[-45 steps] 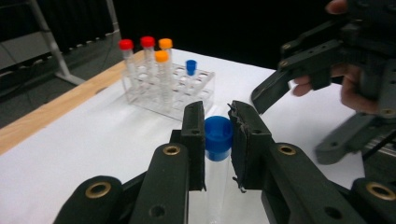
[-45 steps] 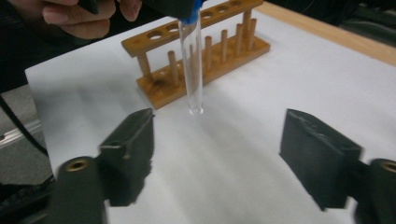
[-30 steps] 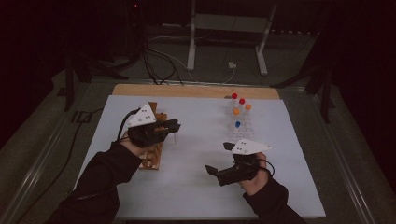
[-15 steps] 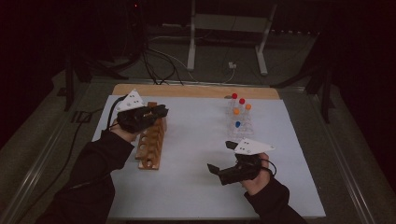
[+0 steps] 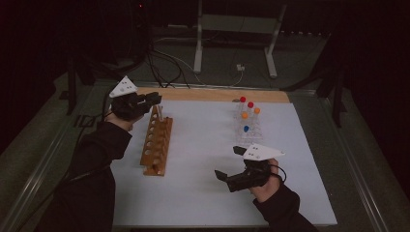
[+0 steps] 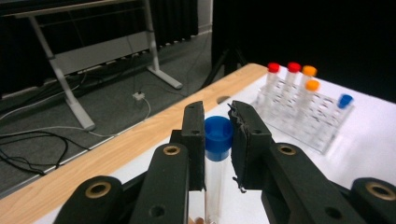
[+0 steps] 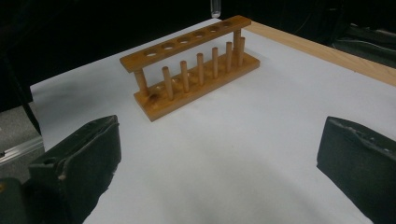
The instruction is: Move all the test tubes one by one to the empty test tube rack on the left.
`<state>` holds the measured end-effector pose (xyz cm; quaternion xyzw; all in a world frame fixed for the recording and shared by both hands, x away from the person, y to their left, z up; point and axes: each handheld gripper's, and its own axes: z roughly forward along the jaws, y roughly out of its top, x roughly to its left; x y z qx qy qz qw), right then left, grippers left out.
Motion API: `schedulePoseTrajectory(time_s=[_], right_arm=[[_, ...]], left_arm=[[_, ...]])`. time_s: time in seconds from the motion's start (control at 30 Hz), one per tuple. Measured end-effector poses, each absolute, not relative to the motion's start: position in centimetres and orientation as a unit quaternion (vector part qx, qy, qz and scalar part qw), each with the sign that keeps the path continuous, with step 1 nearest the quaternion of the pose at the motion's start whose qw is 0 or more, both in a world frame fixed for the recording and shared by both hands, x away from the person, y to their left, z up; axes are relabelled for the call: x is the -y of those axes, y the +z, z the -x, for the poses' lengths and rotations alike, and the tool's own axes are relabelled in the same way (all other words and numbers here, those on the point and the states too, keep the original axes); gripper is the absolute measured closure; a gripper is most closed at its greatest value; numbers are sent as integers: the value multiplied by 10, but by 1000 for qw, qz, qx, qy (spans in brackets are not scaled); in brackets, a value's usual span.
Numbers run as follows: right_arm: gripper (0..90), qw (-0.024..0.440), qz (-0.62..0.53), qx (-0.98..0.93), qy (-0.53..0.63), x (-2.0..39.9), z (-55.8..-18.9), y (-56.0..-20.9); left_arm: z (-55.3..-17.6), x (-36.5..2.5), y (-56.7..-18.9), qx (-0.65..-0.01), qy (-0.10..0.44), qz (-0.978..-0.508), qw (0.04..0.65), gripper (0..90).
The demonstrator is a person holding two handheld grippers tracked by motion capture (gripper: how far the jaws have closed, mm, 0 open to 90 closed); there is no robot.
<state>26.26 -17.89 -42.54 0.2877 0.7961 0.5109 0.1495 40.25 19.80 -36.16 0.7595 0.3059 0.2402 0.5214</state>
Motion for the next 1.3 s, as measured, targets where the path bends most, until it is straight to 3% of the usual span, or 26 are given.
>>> schedulePoseTrajectory(time_s=[0.47, 1.3], right_arm=[[0, 149, -289, -795, 512, 182, -263, -426], [0, 144, -289, -797, 510, 182, -263, -427]], left_arm=[[-441, -211, -386, -357, 255, -748, 497, 777], [-448, -214, -445, -389, 240, -738, 496, 777]])
